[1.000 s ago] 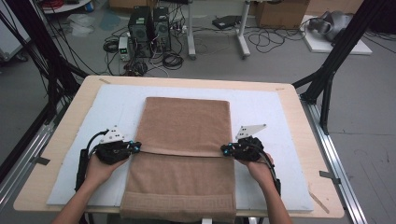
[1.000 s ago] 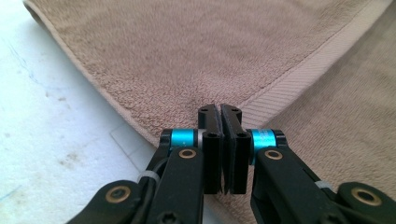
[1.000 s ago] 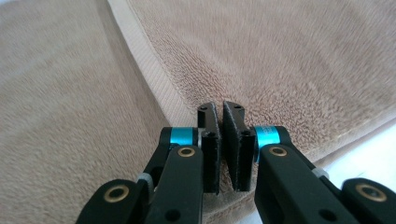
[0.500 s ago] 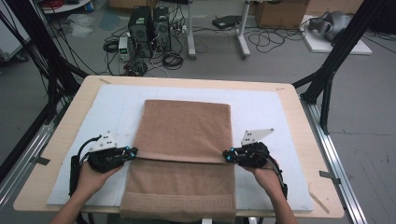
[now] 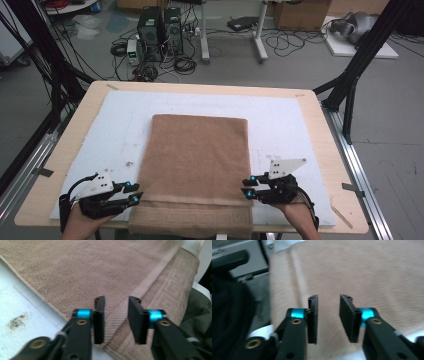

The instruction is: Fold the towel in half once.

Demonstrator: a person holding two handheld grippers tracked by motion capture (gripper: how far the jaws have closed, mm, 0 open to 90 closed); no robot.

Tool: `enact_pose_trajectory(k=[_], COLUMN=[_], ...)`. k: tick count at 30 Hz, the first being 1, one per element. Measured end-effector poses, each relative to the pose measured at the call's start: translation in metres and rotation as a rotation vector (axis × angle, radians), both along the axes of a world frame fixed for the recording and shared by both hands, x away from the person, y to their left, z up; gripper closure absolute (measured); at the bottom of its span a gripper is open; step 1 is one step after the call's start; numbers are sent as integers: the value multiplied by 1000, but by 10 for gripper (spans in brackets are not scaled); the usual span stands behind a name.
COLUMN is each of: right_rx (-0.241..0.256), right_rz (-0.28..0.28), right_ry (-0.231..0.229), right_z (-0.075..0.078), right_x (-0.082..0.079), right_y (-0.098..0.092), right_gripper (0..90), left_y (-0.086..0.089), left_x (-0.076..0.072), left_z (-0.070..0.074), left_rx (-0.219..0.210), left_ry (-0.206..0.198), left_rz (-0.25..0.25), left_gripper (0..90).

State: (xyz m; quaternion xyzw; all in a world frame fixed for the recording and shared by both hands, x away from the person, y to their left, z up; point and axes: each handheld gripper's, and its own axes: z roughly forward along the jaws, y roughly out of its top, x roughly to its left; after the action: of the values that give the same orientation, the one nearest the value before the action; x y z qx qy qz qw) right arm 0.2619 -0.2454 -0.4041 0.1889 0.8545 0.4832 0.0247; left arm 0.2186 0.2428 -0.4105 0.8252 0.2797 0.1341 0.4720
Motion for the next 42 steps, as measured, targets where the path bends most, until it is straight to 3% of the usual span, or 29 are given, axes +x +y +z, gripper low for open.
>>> enact_pose_trajectory(k=[2, 7, 10, 12, 14, 19, 20, 22, 24, 26, 29, 34, 42], right_rx=[-12, -101, -120, -160, -174, -197, -200, -173, -160, -123, -98, -183, -219], right_rz=[-39, -155, -227, -258, -296, -362, -368, -373, -357, -327, -312, -330, -389], right_ry=[-14, -37, -20, -5, 8, 65, 84, 103, 110, 140, 165, 117, 101], right_z=[1, 0, -6, -10, -17, -36, -39, -40, -41, -43, -44, -36, -31], right_x=[11, 51, 77, 93, 106, 125, 127, 128, 129, 131, 135, 141, 166], right_y=[1, 4, 4, 6, 6, 5, 5, 3, 4, 4, 3, 11, 11], right_gripper=[596, 558, 552, 530, 509, 470, 471, 542, 630, 764, 814, 823, 822], left_y=[-2, -5, -8, -8, -5, -5, -5, -7, -9, -10, -10, -17, -22], left_x=[14, 62, 88, 104, 114, 127, 127, 127, 127, 129, 133, 142, 174], left_z=[1, -6, -12, -18, -24, -38, -39, -39, -40, -41, -41, -35, -33], left_rx=[11, 5, 41, 50, 34, 43, 32, 50, 38, 3, -8, 66, 33], left_ry=[-18, -22, -3, 39, 76, 132, 135, 118, 122, 134, 143, 95, 81], left_rz=[30, 144, 217, 256, 294, 318, 321, 328, 332, 322, 305, 322, 399], left_gripper=[618, 610, 585, 547, 530, 508, 499, 509, 578, 715, 804, 848, 848])
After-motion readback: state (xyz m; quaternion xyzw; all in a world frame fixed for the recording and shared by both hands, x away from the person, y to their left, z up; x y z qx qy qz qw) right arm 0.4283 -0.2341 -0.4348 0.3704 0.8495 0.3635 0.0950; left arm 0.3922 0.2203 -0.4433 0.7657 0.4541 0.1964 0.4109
